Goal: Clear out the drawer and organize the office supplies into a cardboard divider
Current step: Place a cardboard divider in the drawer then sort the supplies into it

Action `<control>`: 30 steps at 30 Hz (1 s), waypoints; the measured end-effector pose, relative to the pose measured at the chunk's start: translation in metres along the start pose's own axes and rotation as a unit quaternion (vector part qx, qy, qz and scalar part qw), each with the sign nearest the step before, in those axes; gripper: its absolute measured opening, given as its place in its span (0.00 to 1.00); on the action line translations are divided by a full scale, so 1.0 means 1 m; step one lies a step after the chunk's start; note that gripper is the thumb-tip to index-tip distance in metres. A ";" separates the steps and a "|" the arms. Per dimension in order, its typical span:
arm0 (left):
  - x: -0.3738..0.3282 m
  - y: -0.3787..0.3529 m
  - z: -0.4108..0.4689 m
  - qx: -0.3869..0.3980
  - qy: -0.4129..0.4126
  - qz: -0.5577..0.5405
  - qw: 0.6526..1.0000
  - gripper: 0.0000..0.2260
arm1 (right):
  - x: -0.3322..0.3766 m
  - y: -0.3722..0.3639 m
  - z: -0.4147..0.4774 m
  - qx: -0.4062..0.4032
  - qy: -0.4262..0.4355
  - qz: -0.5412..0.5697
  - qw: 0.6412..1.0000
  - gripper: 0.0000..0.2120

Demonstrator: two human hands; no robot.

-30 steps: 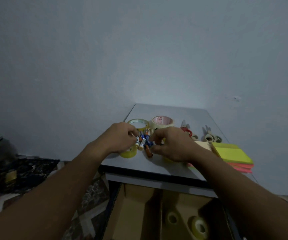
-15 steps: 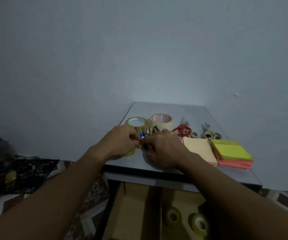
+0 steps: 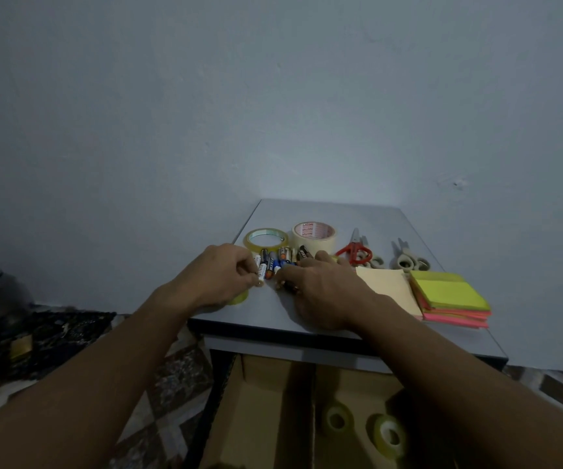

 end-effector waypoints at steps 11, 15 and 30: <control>-0.017 -0.002 0.001 0.001 -0.048 0.130 0.990 0.16 | 0.003 0.007 0.001 0.045 -0.003 0.002 0.999 0.18; -0.028 -0.003 0.001 0.046 -0.032 0.220 0.974 0.18 | 0.005 0.011 0.001 0.055 -0.016 0.012 0.998 0.18; -0.036 -0.007 -0.005 0.076 -0.036 0.240 0.967 0.15 | -0.003 0.005 0.000 0.006 -0.076 0.045 0.996 0.15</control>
Point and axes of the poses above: each hand's wrist, its own z-axis towards the middle knuckle, its own y-axis out of the back of the hand, x = y × z, the point moved 2 cm from there along z, towards the middle knuckle, and after that the axes turned 6 degrees about -z, right-handed, at the moved point
